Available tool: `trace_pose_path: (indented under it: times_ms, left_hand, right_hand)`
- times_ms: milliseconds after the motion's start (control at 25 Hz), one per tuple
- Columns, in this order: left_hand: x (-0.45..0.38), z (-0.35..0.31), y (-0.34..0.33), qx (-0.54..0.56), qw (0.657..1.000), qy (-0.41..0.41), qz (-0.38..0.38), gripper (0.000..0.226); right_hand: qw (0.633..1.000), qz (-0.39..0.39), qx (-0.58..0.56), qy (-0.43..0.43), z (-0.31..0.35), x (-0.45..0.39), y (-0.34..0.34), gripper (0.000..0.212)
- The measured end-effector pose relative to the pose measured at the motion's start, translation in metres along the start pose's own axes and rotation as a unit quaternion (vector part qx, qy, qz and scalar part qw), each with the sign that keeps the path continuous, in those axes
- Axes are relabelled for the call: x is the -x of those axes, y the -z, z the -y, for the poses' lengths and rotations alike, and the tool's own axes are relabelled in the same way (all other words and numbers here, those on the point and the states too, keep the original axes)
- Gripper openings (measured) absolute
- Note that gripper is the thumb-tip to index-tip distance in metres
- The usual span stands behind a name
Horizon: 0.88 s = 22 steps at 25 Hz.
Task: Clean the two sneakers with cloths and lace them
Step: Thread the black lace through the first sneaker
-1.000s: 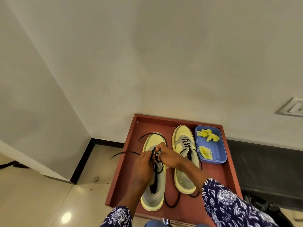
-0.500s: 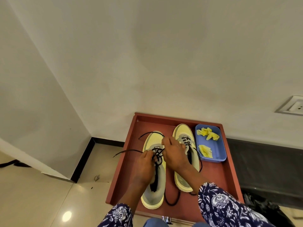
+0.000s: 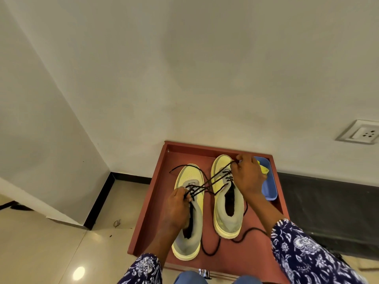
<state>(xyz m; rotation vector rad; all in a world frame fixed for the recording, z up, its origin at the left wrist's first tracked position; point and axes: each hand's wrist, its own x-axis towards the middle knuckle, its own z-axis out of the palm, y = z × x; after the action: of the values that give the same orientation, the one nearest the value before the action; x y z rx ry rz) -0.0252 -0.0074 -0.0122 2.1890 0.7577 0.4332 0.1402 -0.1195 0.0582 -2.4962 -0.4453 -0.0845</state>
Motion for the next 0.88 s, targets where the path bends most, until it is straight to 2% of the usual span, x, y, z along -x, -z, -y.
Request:
trace_pose_path:
  times_ms: [80, 200, 320, 440, 520, 560, 640, 760, 800, 880]
  left_hand:
    - [-0.001, -0.002, 0.002, 0.029, 0.999, 0.026, -0.005, 0.018]
    - [-0.002, -0.003, 0.006, 0.101, 0.989, 0.108, -0.013, 0.019]
    - [-0.004, -0.003, 0.009, 0.123, 0.982, 0.143, 0.004, 0.022]
    - [-0.005, -0.001, 0.010, 0.144, 0.977, 0.159, 0.002, 0.026]
    - [-0.004, 0.000, 0.012, 0.174, 0.971, 0.164, 0.002, 0.025]
    - [-0.004, 0.001, 0.012, 0.195, 0.966, 0.169, 0.004, 0.023]
    - [-0.004, 0.005, 0.011, 0.239, 0.953, 0.184, 0.009, 0.019]
    - [-0.005, 0.012, 0.012, 0.270, 0.942, 0.198, 0.012, 0.020]
    - [-0.005, 0.014, 0.012, 0.275, 0.940, 0.200, 0.013, 0.020]
    - [-0.006, 0.018, 0.011, 0.284, 0.937, 0.205, 0.016, 0.017]
  right_hand:
    - [0.997, -0.031, -0.070, 0.009, -0.002, -0.007, 0.010, 0.015]
    - [0.983, 0.012, -0.183, 0.014, -0.002, -0.008, 0.026, 0.010]
    - [0.935, 0.027, -0.351, -0.033, 0.005, 0.006, 0.039, 0.005]
    - [0.902, -0.016, -0.429, -0.057, 0.017, 0.015, 0.055, 0.010]
    - [0.915, -0.007, -0.400, -0.051, 0.023, 0.015, 0.064, 0.011]
    - [0.928, 0.031, -0.368, -0.050, 0.024, 0.016, 0.065, 0.010]
    - [0.943, 0.163, -0.285, -0.054, 0.025, 0.022, 0.062, 0.017]
    - [0.913, 0.400, -0.076, -0.031, 0.018, 0.035, 0.048, 0.043]
    - [0.896, 0.443, 0.009, -0.006, 0.015, 0.040, 0.040, 0.045]
    - [0.885, 0.433, 0.146, 0.090, 0.010, 0.046, 0.017, 0.040]
